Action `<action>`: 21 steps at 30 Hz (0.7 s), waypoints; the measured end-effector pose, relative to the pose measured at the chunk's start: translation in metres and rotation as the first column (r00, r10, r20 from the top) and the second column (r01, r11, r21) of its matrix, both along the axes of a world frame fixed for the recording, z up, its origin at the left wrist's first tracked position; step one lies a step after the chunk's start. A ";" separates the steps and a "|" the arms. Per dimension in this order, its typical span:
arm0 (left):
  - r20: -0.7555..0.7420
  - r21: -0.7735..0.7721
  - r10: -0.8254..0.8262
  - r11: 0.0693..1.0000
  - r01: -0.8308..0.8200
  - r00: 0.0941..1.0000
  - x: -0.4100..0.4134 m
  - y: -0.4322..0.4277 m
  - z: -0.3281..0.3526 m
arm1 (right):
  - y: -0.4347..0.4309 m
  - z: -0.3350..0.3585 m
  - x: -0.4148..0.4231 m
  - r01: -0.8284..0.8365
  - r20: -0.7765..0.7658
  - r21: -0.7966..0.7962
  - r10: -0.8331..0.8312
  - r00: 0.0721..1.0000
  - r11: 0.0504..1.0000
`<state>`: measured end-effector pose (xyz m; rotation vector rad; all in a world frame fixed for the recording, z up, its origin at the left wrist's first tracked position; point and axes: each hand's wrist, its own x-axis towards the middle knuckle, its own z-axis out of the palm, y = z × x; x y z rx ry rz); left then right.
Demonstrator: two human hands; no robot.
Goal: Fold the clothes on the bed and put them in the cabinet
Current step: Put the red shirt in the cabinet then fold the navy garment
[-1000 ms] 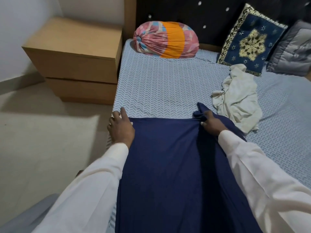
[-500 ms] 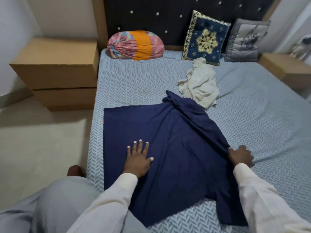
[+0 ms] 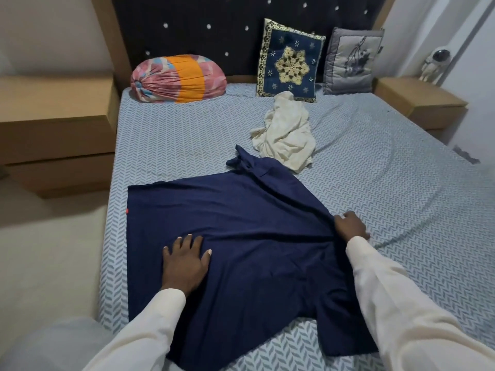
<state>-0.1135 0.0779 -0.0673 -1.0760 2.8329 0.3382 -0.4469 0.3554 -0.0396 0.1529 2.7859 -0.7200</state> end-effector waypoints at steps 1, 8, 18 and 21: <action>-0.019 -0.020 0.006 1.000 -0.006 1.000 -0.008 -0.004 0.003 | -0.013 0.000 -0.010 -0.038 0.001 0.029 0.038 0.999 0.999; 0.041 0.043 -0.038 0.998 0.037 0.998 -0.075 -0.069 0.005 | -0.107 -0.002 -0.073 -0.169 -0.007 -0.033 0.169 0.986 0.985; 0.015 -0.010 0.111 0.994 -0.111 0.994 -0.097 -0.160 -0.027 | -0.206 -0.011 -0.137 -0.283 -0.115 -0.118 0.270 0.956 0.952; -0.023 -0.084 0.149 0.985 -0.150 0.989 -0.093 -0.176 -0.033 | -0.212 -0.007 -0.157 -0.142 -0.171 -0.106 0.123 0.978 0.984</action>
